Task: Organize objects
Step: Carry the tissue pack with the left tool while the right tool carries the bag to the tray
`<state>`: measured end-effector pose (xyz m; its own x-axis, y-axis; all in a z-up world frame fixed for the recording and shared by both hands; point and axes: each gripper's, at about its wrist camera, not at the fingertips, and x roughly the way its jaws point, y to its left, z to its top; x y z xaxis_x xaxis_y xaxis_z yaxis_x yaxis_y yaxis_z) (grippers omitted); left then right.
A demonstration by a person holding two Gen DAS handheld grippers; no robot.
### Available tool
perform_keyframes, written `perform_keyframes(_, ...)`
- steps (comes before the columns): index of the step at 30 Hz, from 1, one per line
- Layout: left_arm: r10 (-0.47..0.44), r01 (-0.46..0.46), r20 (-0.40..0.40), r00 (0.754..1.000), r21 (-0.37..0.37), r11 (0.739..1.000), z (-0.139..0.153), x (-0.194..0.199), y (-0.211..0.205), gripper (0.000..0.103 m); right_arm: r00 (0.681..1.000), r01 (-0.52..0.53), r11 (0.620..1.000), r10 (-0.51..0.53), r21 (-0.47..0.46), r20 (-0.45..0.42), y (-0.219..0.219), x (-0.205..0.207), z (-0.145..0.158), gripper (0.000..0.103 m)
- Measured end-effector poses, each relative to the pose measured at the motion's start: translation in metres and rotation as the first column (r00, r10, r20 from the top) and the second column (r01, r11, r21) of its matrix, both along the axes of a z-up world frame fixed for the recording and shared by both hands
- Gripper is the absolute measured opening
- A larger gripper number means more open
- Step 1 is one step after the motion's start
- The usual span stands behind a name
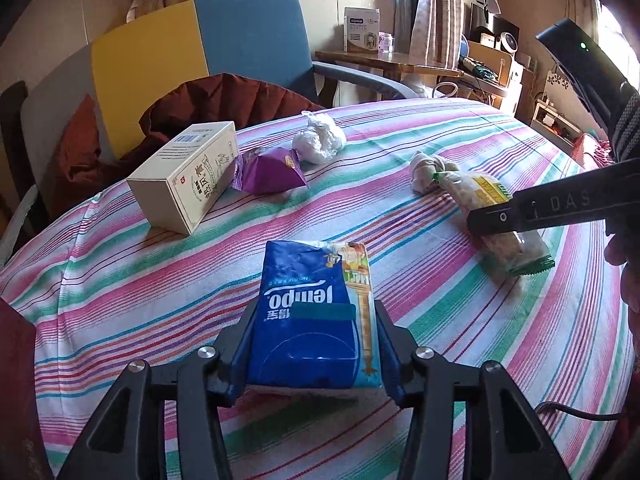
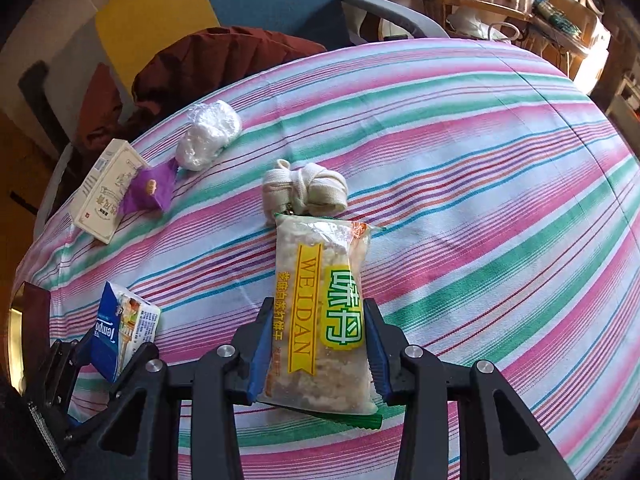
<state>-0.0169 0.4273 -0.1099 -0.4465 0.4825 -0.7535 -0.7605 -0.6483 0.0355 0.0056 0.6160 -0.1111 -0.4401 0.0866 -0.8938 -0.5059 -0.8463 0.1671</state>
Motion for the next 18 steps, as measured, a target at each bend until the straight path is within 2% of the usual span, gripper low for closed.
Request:
perform_keyframes(3, -0.012, 0.013, -0.034, 0.999, 0.009, 1.000, 0.004, 0.010, -0.005, 0.053, 0.998, -0.064, 0.996, 0.065, 0.065, -0.020, -0.016, -0.007, 0.008, 0.042)
perform_keyframes(7, -0.020, 0.022, -0.059, 0.998, 0.028, 0.999, 0.010, 0.022, -0.017, 0.053, 0.991, -0.124, 0.987, 0.128, 0.099, -0.036, -0.033, -0.011, 0.012, 0.042)
perform_keyframes(15, 0.041, -0.040, -0.010, 0.999, 0.098, 0.994, 0.014, 0.030, -0.062, 0.053, 0.977, -0.201, 0.968, 0.208, 0.148, -0.039, -0.058, -0.005, 0.019, 0.042)
perform_keyframes(18, 0.065, -0.066, 0.006, 0.998, 0.115, 0.991, 0.015, 0.036, -0.080, 0.053, 0.966, -0.239, 0.961, 0.250, 0.136, -0.067, -0.066, -0.004, 0.021, 0.042)
